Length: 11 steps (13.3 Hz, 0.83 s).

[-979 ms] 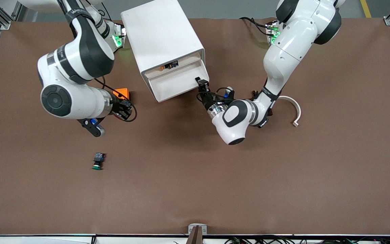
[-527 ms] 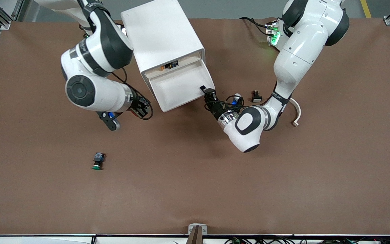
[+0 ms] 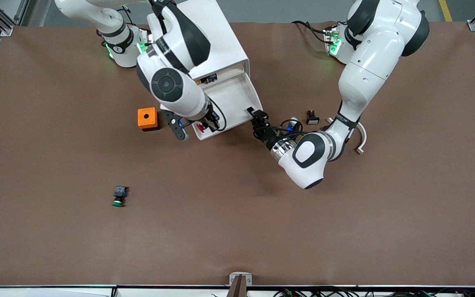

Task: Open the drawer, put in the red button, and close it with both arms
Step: 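Carry the red button into the open drawer with the right gripper, then open the right gripper to release the button and withdraw it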

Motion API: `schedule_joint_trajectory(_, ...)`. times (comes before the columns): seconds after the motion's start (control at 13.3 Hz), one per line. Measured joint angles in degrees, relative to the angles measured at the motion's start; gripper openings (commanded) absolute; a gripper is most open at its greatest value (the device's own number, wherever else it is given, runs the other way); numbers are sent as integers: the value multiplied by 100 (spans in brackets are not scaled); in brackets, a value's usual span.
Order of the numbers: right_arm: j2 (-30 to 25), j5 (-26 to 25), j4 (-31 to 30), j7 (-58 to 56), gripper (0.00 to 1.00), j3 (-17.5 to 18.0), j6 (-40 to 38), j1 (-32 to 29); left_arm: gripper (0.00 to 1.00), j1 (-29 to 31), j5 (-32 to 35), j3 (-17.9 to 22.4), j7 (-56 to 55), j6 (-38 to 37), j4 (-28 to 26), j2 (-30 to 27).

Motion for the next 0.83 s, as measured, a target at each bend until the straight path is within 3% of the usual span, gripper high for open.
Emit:
schedule_joint_trajectory(0.45, 5, 0, -468, 715, 17, -3, 901, 466, 100, 94, -15, -29, 1810, 7, 247, -32)
schedule_joint_trajectory(0.53, 11, 0, -539, 782, 22, -5, 996, 516, 100, 156, -15, -42, 2072, 6, 265, -62)
schedule_joint_trajectory(0.6, 17, 0, -573, 805, 40, -6, 1032, 553, 100, 210, -15, -48, 2333, 3, 272, -102)
schedule_joint_trajectory(0.75, 17, -1, -595, 825, 97, -8, 1061, 577, 100, 278, -15, -59, 2952, 1, 283, -184)
schedule_joint_trajectory(0.83, 16, -9, -595, 827, 100, -15, 1062, 577, 100, 295, -15, -58, 3260, 1, 286, -241)
